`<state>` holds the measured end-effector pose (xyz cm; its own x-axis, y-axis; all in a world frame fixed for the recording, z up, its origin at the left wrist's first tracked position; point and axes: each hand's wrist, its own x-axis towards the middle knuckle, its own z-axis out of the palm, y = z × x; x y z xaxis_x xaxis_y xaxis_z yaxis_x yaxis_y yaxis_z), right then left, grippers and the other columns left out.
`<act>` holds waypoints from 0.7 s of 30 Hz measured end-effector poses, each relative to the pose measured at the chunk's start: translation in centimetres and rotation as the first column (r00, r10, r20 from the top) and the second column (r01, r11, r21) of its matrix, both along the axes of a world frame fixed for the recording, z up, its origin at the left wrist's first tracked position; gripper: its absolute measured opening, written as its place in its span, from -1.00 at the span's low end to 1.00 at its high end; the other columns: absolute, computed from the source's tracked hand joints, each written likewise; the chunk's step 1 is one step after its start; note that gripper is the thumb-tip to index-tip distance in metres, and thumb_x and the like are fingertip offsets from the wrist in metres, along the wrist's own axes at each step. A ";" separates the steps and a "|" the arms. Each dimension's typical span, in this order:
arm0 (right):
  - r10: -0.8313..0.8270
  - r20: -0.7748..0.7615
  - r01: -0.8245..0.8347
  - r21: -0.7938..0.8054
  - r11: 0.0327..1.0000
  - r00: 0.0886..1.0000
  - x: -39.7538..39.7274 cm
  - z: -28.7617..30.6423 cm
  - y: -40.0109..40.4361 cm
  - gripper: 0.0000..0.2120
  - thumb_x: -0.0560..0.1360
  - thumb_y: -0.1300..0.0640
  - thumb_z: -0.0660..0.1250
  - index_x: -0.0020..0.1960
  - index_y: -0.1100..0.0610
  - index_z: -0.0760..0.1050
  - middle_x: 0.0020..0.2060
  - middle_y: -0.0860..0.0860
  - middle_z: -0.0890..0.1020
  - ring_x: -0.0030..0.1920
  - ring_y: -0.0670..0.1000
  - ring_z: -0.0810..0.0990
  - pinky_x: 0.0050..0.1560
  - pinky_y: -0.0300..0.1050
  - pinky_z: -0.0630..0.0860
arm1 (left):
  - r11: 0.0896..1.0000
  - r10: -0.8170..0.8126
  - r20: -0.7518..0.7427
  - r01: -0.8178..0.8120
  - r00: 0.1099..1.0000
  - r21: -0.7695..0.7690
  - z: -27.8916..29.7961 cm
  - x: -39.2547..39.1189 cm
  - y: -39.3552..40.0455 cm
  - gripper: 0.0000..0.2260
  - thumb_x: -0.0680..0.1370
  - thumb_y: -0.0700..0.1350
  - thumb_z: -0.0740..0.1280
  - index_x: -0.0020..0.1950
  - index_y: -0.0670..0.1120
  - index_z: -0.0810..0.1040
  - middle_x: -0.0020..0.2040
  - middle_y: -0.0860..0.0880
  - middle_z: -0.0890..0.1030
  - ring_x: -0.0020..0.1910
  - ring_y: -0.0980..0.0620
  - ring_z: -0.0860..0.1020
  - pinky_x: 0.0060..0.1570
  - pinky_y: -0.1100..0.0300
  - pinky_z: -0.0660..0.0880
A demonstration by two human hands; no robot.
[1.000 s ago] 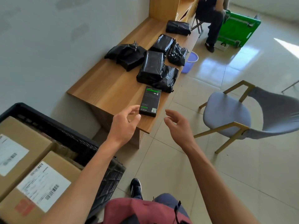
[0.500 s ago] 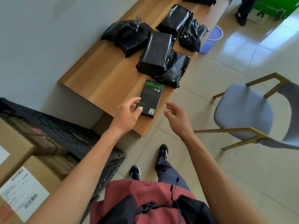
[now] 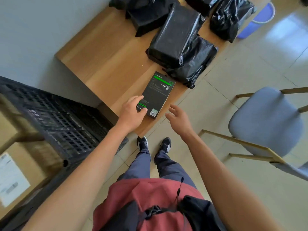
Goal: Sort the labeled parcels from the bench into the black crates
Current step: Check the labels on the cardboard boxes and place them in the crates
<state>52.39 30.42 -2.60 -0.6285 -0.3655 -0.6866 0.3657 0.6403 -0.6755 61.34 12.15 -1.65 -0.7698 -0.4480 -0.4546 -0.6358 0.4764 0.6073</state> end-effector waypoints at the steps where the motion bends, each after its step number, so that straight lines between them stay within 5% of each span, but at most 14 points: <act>1: -0.008 0.020 0.007 0.003 1.000 1.000 -0.2 -0.4 -0.3 -0.46 0.66 0.14 0.25 0.63 0.06 0.27 0.53 0.02 0.44 0.40 0.01 0.53 0.36 -0.04 0.49 | 1.000 -0.006 0.019 0.006 1.000 -0.009 -0.5 -0.2 -0.1 -0.50 0.66 -0.04 0.32 0.60 -0.03 0.35 0.58 -0.05 0.35 0.57 -0.07 0.28 0.55 -0.06 0.25; 6: -0.055 0.116 0.052 0.036 0.998 0.992 -0.7 -2.6 -2.1 -0.46 0.64 0.19 0.22 0.62 0.02 0.29 0.50 0.01 0.48 0.45 0.09 0.49 0.41 0.21 0.50 | 0.999 -0.029 0.097 0.030 0.995 -0.009 -2.7 -1.1 -0.1 -0.41 0.65 -0.03 0.36 0.65 0.03 0.24 0.66 -0.07 0.17 0.63 -0.12 0.14 0.56 -0.10 0.18; 11: -0.081 0.130 0.079 0.018 0.997 0.988 -0.8 -3.1 -3.6 -0.45 0.64 0.33 0.12 0.41 -0.24 0.48 0.20 -0.27 0.61 0.30 -0.02 0.57 0.31 0.05 0.55 | 0.997 -0.030 0.107 0.022 0.994 0.076 -4.2 -1.5 0.2 -0.34 0.62 -0.07 0.41 0.67 0.02 0.20 0.67 -0.09 0.12 0.62 -0.12 0.16 0.52 -0.04 0.24; 14: -0.117 0.163 0.122 -0.019 0.992 0.980 -1.0 -2.8 -4.1 -0.33 0.62 0.42 0.06 0.21 -0.39 0.45 0.02 -0.48 0.59 0.16 -0.25 0.56 0.11 -0.19 0.54 | 0.995 -0.009 0.087 0.000 0.996 0.095 -4.7 -1.6 0.4 -0.32 0.59 -0.06 0.45 0.65 0.01 0.22 0.65 -0.10 0.16 0.60 -0.13 0.20 0.52 -0.04 0.27; 17: -0.146 0.164 0.153 -0.029 0.988 0.976 -1.4 -2.8 -4.2 -0.20 0.53 0.50 -0.01 0.27 -0.40 0.41 -0.11 -0.59 0.57 -0.01 -0.32 0.56 0.03 -0.20 0.56 | 0.993 0.021 0.063 -0.028 0.998 0.117 -4.8 -1.7 0.3 -0.28 0.56 0.00 0.48 0.65 0.01 0.23 0.64 -0.10 0.18 0.59 -0.12 0.21 0.53 -0.08 0.28; 19: -0.148 0.125 0.154 -0.039 0.987 0.981 -1.5 -2.4 -4.5 -0.15 0.50 0.51 -0.03 0.41 -0.35 0.40 0.12 -0.48 0.60 0.05 -0.27 0.57 0.16 -0.07 0.58 | 0.992 0.037 0.049 -0.043 0.998 0.123 -4.6 -1.9 0.0 -0.25 0.54 0.07 0.50 0.65 0.02 0.23 0.64 -0.09 0.17 0.59 -0.10 0.19 0.52 -0.07 0.28; 21: -0.153 0.110 0.159 -0.051 0.986 0.982 -1.4 -1.8 -4.8 -0.16 0.49 0.51 -0.05 0.57 -0.19 0.36 0.43 -0.21 0.51 0.32 -0.15 0.50 0.32 0.03 0.57 | 0.993 0.048 0.046 -0.053 0.998 0.105 -4.2 -2.1 -0.2 -0.22 0.51 0.16 0.50 0.64 0.04 0.23 0.63 -0.08 0.17 0.58 -0.09 0.18 0.49 -0.04 0.27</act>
